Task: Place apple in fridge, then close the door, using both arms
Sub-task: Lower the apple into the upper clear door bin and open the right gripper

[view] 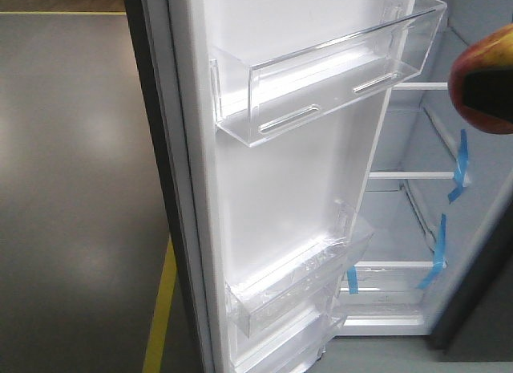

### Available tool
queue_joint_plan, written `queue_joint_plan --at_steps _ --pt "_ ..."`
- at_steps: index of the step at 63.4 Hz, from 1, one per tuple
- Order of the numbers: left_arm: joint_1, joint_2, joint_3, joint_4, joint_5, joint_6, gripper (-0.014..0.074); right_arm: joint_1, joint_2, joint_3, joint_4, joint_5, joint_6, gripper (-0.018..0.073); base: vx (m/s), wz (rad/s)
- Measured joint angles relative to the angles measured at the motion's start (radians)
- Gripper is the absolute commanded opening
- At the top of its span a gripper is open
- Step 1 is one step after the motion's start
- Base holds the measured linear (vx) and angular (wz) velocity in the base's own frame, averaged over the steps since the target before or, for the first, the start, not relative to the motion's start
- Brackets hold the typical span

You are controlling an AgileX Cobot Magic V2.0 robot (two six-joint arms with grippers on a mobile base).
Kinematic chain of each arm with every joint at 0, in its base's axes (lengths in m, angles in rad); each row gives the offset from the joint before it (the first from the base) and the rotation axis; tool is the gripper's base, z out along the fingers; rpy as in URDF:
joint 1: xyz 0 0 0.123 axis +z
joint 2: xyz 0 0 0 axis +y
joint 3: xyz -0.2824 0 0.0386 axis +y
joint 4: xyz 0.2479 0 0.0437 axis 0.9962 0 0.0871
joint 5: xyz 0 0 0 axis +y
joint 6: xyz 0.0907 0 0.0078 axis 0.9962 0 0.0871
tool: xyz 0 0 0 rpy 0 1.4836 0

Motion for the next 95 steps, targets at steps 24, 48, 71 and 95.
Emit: queue_joint_plan --at_steps 24,48,71,95 --pt "0.000 0.000 0.000 0.000 0.000 0.000 -0.0006 0.000 0.000 0.000 0.000 0.000 0.000 -0.0006 0.00 0.00" --pt "0.000 0.000 0.000 0.000 0.000 0.000 -0.0006 0.000 0.000 0.000 0.000 0.000 0.000 -0.0006 0.00 0.00" --pt "0.000 0.000 0.000 0.000 0.000 0.000 -0.0006 0.000 0.000 0.000 0.000 0.000 0.000 -0.0006 0.00 0.00" --pt "0.000 0.000 0.000 0.000 0.000 0.000 -0.0006 0.000 0.000 0.000 0.001 -0.014 0.000 -0.0006 0.00 0.00"
